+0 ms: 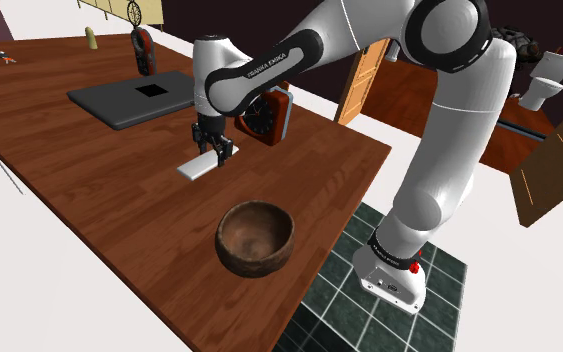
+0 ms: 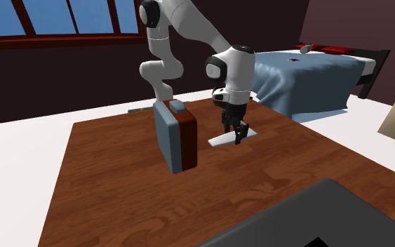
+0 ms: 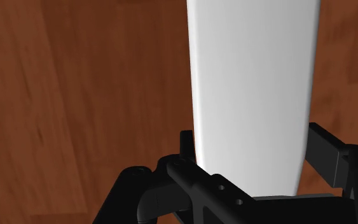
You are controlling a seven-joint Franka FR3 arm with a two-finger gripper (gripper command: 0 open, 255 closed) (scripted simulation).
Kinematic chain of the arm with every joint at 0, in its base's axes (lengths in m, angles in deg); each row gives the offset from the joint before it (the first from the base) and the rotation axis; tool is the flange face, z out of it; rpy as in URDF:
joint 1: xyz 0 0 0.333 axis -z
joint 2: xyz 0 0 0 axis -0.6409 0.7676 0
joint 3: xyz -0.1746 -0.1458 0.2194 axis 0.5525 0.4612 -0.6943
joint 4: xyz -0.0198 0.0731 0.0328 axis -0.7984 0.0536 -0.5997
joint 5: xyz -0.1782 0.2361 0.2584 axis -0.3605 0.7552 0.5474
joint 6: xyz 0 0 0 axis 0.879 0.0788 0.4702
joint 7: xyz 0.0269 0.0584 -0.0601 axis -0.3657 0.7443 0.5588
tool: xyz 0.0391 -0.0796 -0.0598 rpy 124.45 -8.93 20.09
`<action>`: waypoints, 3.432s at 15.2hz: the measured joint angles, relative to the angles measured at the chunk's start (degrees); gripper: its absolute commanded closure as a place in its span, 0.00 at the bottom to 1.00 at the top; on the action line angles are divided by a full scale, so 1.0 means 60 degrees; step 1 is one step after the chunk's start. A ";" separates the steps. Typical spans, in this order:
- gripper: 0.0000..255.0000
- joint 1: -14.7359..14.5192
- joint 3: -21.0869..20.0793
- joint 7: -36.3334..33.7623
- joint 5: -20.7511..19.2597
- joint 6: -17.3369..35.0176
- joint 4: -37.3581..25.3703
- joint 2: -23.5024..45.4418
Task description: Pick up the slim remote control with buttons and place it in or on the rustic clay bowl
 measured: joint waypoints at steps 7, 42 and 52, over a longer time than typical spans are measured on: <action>1.00 0.0101 -0.0102 0.0220 0.0316 -0.0664 -0.0261 -0.0464; 1.00 -0.0155 -0.0599 0.0436 0.2427 -0.3445 0.0158 -0.4172; 1.00 -0.1324 -0.0955 -0.0217 0.4055 -0.3790 0.2271 -0.6988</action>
